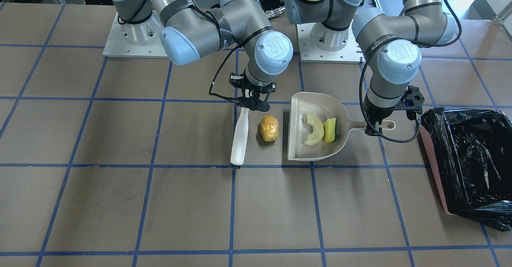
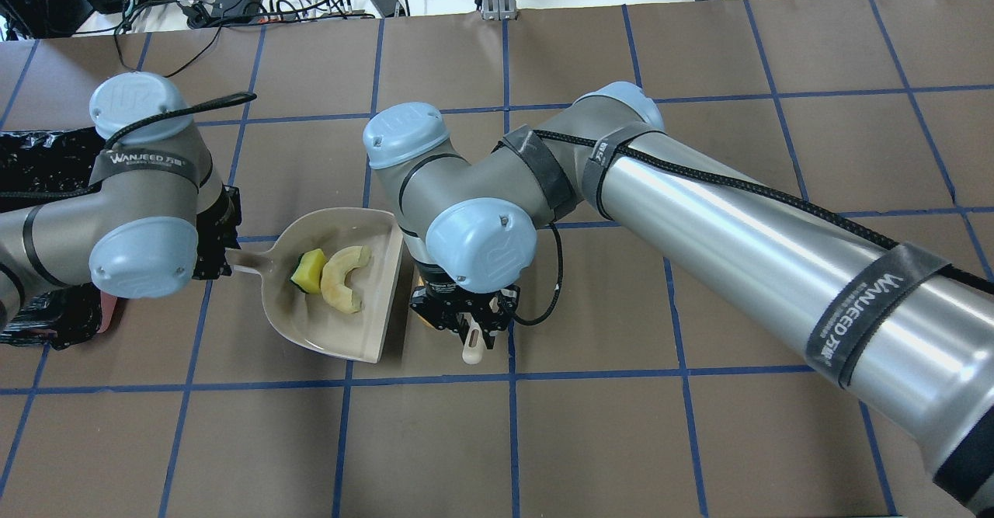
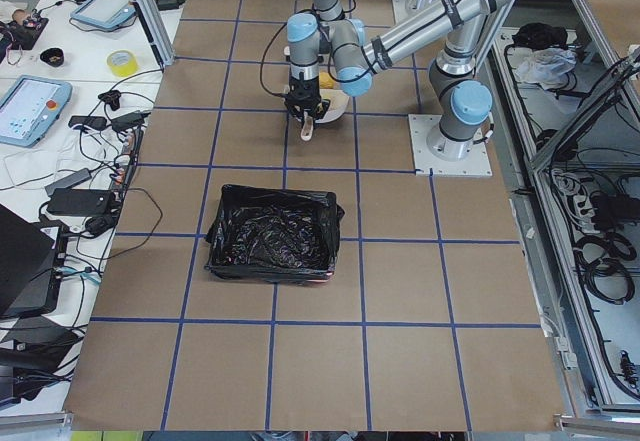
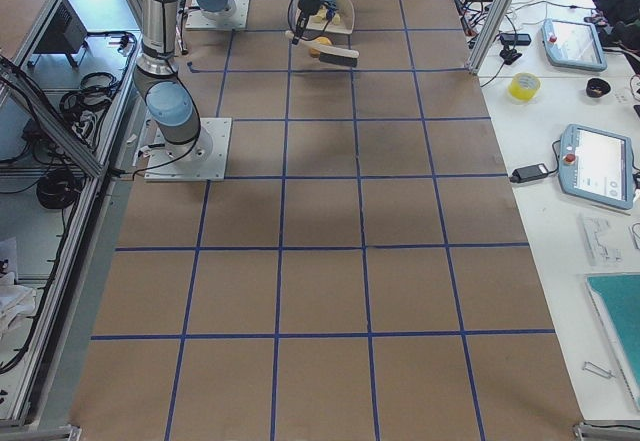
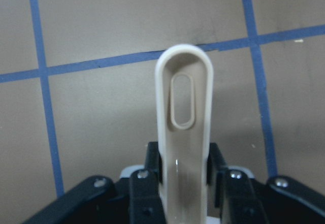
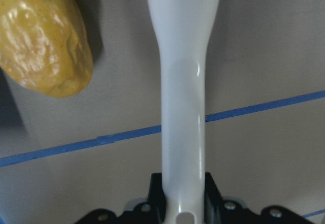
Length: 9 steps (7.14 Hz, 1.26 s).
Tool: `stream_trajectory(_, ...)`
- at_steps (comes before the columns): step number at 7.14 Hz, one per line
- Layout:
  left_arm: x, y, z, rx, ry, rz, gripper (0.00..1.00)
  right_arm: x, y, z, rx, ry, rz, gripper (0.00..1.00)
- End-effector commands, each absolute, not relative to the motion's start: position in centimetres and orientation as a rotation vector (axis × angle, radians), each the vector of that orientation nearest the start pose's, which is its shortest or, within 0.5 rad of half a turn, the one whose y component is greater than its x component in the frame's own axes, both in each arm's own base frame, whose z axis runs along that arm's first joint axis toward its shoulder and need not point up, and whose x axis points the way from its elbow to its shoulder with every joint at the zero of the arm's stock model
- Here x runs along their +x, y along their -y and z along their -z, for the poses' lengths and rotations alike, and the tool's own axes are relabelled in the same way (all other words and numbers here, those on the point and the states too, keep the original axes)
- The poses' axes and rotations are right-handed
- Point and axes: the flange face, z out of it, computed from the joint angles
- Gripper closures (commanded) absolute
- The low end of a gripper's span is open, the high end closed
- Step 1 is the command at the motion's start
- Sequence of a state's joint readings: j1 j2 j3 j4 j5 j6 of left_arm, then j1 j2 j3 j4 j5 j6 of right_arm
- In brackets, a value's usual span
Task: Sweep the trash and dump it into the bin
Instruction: 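Sweep the yellow potato into the dustpan with the right gripper's brush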
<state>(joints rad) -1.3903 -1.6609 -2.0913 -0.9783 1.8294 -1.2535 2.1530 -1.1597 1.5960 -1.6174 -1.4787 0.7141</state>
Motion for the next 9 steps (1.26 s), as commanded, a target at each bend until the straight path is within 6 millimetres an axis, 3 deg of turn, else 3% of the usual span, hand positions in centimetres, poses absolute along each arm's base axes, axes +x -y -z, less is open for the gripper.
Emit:
stream_trajectory(1, -2.6, 45.5, -25.6, -1.926, -2.149, 0.255, 1.00, 44.8, 40.3, -25.2, 0.263, -3.207, -0.609, 1.00)
stream_trajectory(2, -3.3, 45.4, -24.6, -2.016, -2.066, 0.261, 1.00, 45.7, 40.2, -24.6, 0.282, -3.177, -0.608, 1.00)
stream_trajectory(3, -5.8, 45.3, -24.4, -2.006, -2.082, 0.279, 1.00, 47.4, 39.7, -23.4, 0.286, -3.172, -0.565, 1.00)
stream_trajectory(4, -6.3, 45.3, -24.4, -1.989, -2.094, 0.285, 1.00, 49.4, 39.1, -22.8, 0.302, -3.178, -0.529, 1.00)
stream_trajectory(6, -5.9, 45.8, -23.9, -1.978, -2.071, 0.344, 1.00, 51.2, 38.9, -21.9, 0.284, -3.195, -0.498, 1.00)
stream_trajectory(8, -5.9, 45.8, -23.5, -1.986, -2.069, 0.332, 1.00, 53.0, 40.8, -22.0, 0.281, -3.135, -0.421, 1.00)
stream_trajectory(9, -6.0, 45.9, -23.5, -1.987, -2.070, 0.331, 1.00, 54.8, 42.1, -23.2, 0.282, -3.068, -0.425, 1.00)
